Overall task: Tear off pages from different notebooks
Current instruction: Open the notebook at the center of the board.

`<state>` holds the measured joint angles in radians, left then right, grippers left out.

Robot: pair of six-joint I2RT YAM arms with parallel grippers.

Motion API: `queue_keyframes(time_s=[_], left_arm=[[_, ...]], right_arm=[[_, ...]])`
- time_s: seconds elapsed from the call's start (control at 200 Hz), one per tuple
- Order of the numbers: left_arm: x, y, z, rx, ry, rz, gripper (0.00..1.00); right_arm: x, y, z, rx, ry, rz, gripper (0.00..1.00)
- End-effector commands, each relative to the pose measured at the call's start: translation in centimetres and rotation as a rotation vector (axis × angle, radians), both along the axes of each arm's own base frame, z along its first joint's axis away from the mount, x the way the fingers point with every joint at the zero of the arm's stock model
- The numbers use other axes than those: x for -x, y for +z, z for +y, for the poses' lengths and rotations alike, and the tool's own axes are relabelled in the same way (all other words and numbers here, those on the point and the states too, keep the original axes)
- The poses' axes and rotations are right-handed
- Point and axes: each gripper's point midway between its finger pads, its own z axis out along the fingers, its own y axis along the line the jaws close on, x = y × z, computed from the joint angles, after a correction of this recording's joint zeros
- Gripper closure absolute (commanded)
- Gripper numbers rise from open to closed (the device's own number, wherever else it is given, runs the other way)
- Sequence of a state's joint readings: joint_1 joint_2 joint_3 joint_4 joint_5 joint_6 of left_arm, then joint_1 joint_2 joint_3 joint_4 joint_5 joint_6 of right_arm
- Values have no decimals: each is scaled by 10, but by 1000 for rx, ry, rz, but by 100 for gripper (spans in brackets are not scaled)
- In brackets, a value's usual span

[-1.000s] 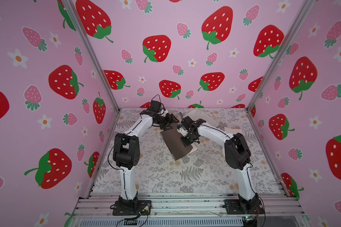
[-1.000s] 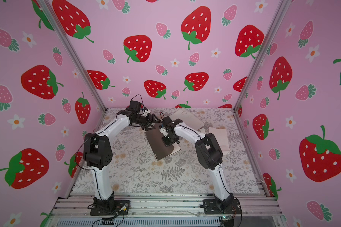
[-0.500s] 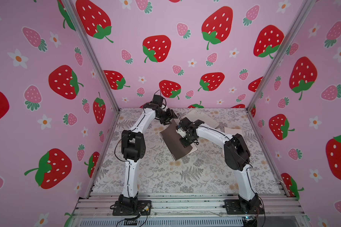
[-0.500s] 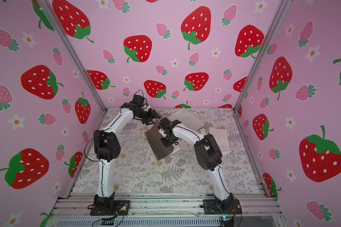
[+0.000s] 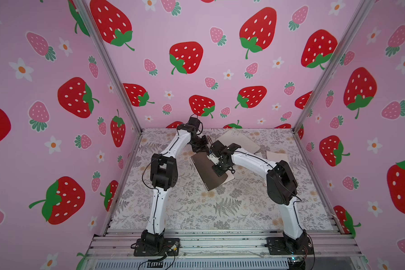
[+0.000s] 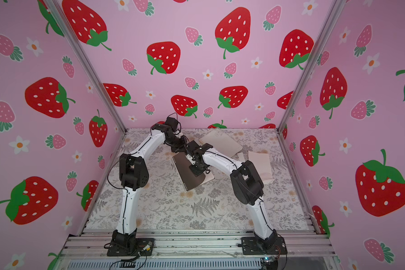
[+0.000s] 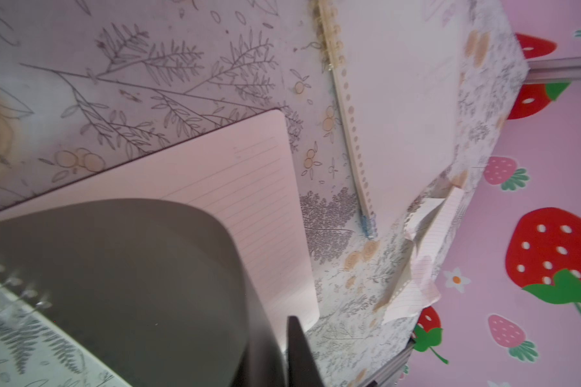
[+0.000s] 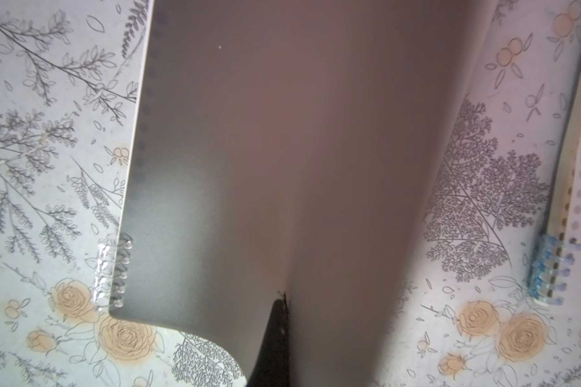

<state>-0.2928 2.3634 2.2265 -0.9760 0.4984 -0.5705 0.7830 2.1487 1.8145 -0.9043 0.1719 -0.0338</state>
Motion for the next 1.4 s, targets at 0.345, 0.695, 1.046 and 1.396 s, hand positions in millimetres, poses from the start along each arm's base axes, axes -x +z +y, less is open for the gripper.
queue_keyframes(time_s=[0.345,0.695,1.046,1.396], left_arm=[[5,27,4,127,7,-48,100],[37,73,-8,384,-73,-67,100],[104,39,72,83,-79,35,100],[145,-43,123,-223,-59,254,100]], right_arm=[[-13,80,1,-199,-44,-187,79],[-45,128,-48,-541,-391,-272,53],[-35,39,-51,-490,-464,120,53],[-29,-16,-85,-281,-564,140,36]])
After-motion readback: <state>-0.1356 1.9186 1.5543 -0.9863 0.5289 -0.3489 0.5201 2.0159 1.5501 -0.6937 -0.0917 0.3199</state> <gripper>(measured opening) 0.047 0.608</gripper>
